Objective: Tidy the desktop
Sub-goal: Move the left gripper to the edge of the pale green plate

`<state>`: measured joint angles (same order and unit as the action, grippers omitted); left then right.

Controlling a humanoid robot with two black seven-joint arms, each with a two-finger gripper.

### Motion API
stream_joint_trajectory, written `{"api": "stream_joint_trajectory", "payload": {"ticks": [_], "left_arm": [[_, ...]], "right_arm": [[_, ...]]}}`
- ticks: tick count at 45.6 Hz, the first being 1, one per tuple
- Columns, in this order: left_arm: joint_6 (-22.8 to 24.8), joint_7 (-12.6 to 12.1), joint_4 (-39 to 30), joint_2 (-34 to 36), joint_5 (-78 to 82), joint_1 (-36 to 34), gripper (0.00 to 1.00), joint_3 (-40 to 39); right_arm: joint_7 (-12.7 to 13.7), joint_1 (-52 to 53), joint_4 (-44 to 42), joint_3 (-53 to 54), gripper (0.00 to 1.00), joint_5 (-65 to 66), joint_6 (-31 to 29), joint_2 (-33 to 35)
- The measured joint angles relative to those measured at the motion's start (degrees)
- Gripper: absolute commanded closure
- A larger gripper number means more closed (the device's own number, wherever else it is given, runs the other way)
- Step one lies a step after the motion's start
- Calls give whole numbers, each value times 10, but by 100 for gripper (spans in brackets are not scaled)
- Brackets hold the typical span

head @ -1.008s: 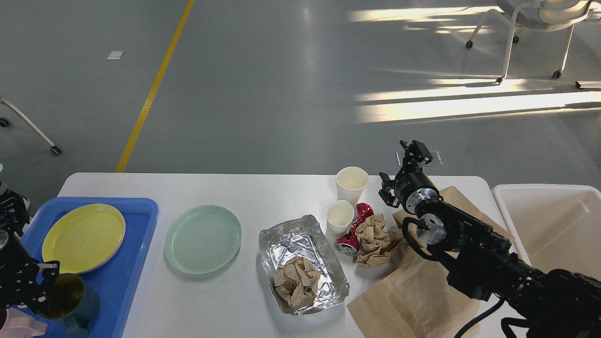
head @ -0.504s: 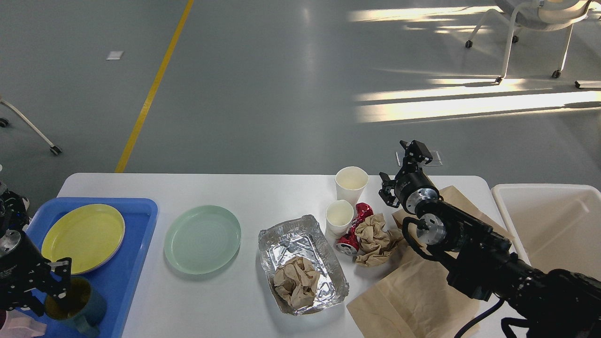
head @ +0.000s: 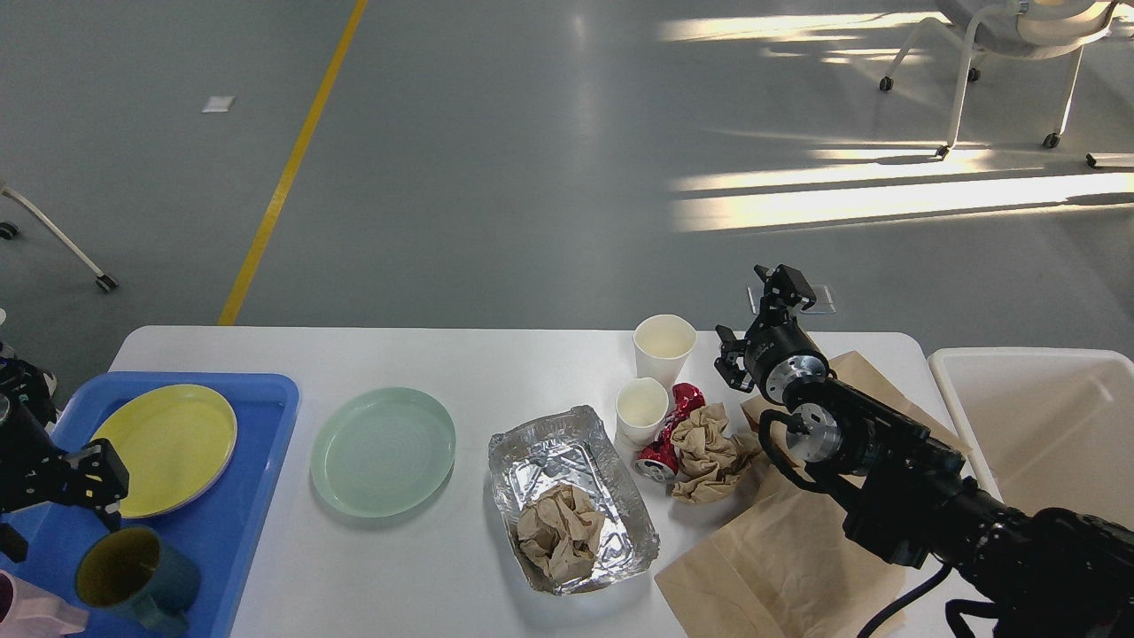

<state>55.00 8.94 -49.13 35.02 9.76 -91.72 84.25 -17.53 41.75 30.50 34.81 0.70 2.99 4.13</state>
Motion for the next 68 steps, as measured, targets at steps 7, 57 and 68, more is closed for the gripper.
{"api": "stream_joint_trajectory", "payload": {"ticks": [7, 57, 68], "left_arm": [[0, 6, -1, -16, -7, -49, 11, 2], [-188, -114, 133, -215, -12, 161, 10, -183], [-199, -148, 133, -217, -12, 182, 10, -203]], "right_arm": [[0, 0, 0, 0, 0, 0, 0, 0], [0, 0, 0, 0, 0, 0, 0, 0], [0, 0, 0, 0, 0, 0, 0, 0]]}}
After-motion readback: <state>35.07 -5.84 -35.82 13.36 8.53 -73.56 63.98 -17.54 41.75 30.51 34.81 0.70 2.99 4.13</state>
